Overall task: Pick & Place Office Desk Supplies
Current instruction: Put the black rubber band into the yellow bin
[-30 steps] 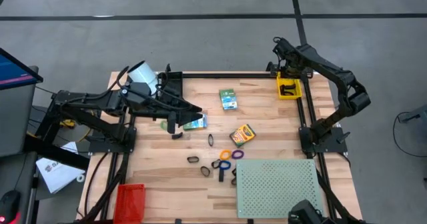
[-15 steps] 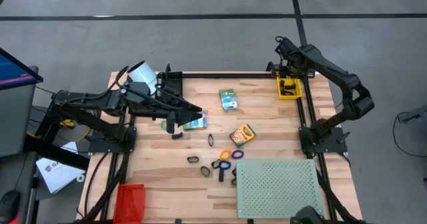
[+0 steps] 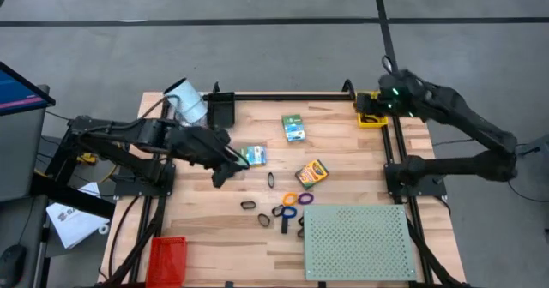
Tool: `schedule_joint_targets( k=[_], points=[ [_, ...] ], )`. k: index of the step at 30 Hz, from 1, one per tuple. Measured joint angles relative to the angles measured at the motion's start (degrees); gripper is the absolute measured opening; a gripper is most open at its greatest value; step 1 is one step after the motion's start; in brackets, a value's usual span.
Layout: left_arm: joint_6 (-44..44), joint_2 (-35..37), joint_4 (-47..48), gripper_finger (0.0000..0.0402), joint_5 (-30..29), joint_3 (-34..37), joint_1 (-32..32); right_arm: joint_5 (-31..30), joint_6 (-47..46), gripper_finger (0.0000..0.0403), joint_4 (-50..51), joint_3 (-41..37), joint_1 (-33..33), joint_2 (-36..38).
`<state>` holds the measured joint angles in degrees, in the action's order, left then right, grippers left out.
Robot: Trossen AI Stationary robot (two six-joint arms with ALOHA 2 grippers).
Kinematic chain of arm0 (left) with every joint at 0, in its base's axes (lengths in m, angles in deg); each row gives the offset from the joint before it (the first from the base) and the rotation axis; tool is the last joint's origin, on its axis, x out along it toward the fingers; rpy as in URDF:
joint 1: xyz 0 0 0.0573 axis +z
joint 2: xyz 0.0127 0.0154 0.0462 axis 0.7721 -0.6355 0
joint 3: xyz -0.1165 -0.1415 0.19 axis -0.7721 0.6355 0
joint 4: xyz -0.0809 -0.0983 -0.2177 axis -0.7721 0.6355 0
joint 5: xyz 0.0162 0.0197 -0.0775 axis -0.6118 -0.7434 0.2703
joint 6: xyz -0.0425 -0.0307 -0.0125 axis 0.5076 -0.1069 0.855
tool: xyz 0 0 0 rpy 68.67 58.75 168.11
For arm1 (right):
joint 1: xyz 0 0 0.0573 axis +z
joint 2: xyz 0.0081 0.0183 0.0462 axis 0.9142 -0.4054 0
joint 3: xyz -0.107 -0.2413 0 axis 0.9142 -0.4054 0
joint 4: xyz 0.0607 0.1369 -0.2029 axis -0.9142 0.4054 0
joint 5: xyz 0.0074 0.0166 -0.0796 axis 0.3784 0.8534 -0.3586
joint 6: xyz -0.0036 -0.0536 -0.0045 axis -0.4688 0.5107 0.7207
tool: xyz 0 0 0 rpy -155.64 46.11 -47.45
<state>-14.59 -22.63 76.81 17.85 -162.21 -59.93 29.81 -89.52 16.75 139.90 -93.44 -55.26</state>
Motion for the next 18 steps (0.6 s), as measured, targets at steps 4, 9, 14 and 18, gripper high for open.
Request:
schedule_joint_targets(
  k=[4, 9, 14, 18],
  points=[
    [1.49, -4.63, 13.81, 0.0182, -0.99, 2.06, -0.14, -6.75, -8.45, 0.0160, -4.55, 0.00, 11.96, 4.32],
    [4.36, -6.97, 17.38, 0.0182, 5.26, 10.01, -0.34, -14.64, -12.45, 0.0160, -9.62, -0.02, 23.41, 5.77],
    [6.83, -6.90, 7.22, 0.0182, 6.01, 20.60, -0.17, -19.13, -13.41, 0.0159, -13.66, 0.00, 29.00, 4.96],
    [8.87, -6.89, -5.11, 0.0182, 4.88, 27.34, 1.26, -19.57, -13.00, 0.0159, -16.27, -0.04, 30.07, 4.00]
  ],
)
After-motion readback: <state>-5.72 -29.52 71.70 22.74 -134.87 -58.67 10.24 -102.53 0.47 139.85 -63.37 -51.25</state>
